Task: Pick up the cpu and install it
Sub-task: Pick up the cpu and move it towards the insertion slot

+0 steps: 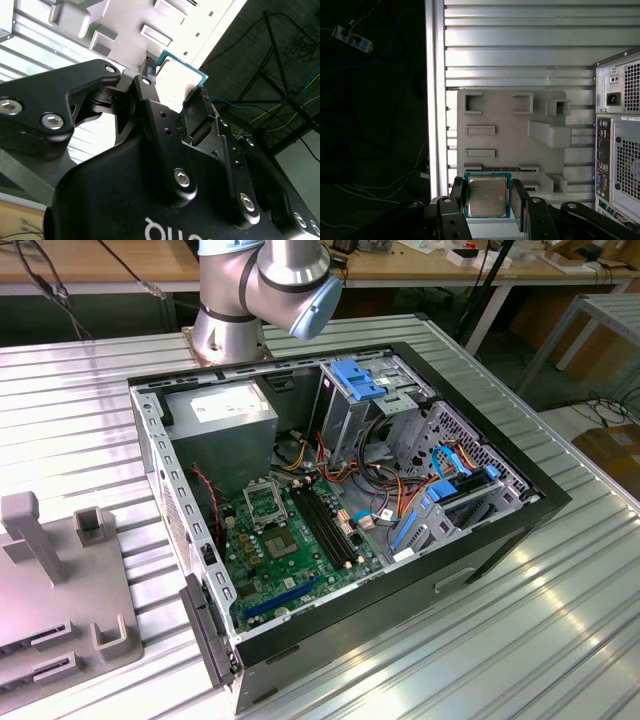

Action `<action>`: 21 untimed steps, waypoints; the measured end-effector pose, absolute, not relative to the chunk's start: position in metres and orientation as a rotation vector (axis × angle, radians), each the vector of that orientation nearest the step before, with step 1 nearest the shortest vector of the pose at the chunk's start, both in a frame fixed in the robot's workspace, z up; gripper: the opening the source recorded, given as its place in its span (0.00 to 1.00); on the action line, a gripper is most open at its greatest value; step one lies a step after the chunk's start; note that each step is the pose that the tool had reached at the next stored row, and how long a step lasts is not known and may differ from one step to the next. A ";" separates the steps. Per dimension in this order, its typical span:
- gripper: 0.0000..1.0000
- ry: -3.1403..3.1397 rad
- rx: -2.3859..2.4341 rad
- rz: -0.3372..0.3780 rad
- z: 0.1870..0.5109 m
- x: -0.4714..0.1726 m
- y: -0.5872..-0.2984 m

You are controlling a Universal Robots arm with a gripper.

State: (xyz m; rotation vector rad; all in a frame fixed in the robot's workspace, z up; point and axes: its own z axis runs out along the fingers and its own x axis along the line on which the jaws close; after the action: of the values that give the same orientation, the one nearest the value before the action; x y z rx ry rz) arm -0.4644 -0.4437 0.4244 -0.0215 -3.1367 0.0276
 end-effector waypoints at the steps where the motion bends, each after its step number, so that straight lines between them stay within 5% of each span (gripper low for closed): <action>1: 0.47 -3.137 -0.021 0.028 0.424 -0.464 -0.444; 21: 0.47 -3.137 -0.022 0.028 0.424 -0.452 -0.444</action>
State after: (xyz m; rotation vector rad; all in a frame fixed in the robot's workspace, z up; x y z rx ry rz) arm -0.4518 -0.4437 0.4243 -0.0217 -3.1368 0.0276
